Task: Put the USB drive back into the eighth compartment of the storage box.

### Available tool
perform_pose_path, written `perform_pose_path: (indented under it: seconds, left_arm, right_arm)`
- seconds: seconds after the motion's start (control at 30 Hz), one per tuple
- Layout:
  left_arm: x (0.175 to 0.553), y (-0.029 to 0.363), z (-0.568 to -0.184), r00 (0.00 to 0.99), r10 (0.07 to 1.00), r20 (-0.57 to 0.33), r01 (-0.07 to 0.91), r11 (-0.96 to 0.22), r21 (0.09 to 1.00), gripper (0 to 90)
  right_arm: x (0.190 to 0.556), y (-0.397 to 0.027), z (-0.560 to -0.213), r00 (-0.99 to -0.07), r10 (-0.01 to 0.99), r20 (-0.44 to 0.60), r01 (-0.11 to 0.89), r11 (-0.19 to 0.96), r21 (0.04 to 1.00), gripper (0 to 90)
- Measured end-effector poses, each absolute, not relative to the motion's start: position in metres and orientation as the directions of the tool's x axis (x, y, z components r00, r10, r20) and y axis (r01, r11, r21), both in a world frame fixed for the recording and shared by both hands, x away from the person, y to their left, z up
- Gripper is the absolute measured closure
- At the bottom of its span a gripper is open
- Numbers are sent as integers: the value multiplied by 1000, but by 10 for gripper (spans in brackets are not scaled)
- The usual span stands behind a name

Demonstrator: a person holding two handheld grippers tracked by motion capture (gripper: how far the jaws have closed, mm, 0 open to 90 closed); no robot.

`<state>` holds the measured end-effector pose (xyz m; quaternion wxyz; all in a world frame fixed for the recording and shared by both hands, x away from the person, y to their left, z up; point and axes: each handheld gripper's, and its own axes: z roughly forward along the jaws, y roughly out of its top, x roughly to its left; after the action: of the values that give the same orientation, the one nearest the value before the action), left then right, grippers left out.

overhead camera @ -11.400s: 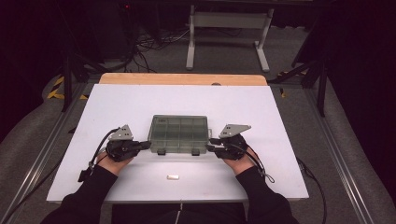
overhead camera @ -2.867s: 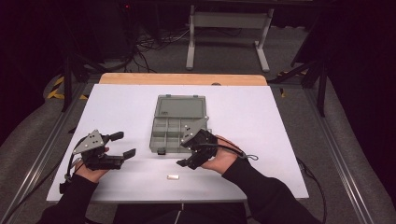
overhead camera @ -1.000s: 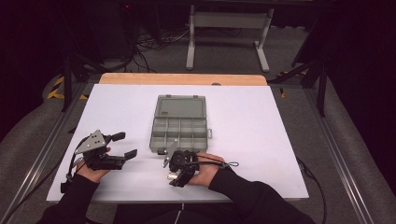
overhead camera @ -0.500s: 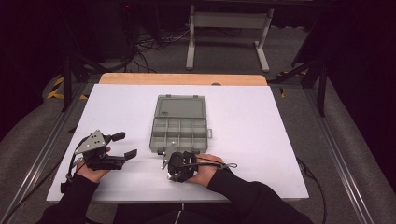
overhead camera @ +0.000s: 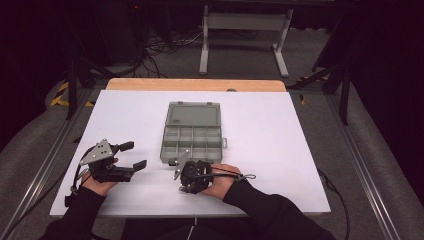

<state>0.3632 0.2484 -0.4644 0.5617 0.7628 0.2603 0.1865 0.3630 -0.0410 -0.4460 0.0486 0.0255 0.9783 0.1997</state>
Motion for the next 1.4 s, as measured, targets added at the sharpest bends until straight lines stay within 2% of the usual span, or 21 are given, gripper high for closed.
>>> perform_pose_path:
  seconds: [0.93, 1.4]
  left_arm:
    - [363, 248, -465, 794, 608, -18, 195, -225, 955, 157]
    - [363, 248, -465, 793, 609, -19, 195, -225, 955, 157]
  right_arm:
    - [373, -67, -398, -985, 110, -130, 33, 873, 487, 790]
    - [388, -85, -388, -971, 191, -145, 86, 842, 533, 790]
